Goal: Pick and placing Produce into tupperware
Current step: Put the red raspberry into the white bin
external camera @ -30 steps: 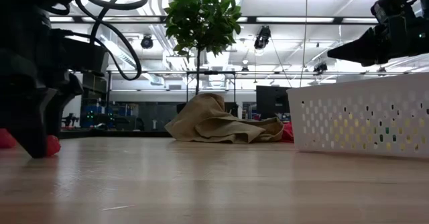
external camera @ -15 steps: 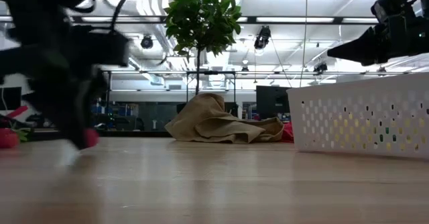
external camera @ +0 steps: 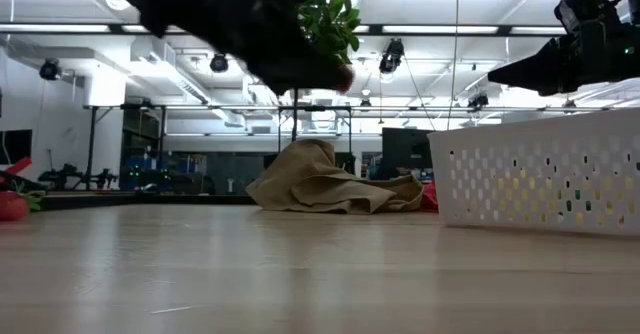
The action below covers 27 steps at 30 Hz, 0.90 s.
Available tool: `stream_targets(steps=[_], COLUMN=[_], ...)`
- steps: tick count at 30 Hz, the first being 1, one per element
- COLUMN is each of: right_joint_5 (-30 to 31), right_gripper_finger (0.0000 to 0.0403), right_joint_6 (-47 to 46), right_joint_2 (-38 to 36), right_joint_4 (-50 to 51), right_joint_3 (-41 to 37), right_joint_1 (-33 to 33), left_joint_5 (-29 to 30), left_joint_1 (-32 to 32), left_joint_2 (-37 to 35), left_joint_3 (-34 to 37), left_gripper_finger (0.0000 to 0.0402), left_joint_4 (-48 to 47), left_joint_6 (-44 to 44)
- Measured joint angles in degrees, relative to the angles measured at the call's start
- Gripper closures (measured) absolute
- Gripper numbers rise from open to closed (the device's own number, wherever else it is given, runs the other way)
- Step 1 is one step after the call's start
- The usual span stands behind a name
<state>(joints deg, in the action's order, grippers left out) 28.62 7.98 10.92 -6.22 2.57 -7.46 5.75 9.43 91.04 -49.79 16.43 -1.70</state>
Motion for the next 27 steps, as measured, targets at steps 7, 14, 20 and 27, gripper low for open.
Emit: stream_targets(steps=[7,14,20,27], right_joint_5=[0.00,0.02,0.02,0.02], right_gripper_finger=[0.0394,0.0394,0.0394,0.0394], right_joint_6=[0.44,0.20,0.17,0.06], right_joint_2=[0.00,0.00,0.00,0.00], right_joint_4=[-0.07,-0.08,-0.07,-0.02], right_joint_3=[0.00,0.00,0.00,0.00], right_joint_1=[-0.02,-0.01,-0.02,-0.02], left_joint_5=[-6.35,-9.30,-10.76,-10.80], left_joint_1=[-2.87,-3.49,-3.86,-4.08], left_joint_2=[7.26,18.03,24.50,27.24], left_joint_3=[-8.35,-20.79,-30.31,-33.82], left_gripper_finger=[0.0331,0.0331,0.0331,0.0331], left_joint_4=[3.37,-0.19,-6.77,-9.84], left_joint_6=[6.50,10.19,11.82,12.66])
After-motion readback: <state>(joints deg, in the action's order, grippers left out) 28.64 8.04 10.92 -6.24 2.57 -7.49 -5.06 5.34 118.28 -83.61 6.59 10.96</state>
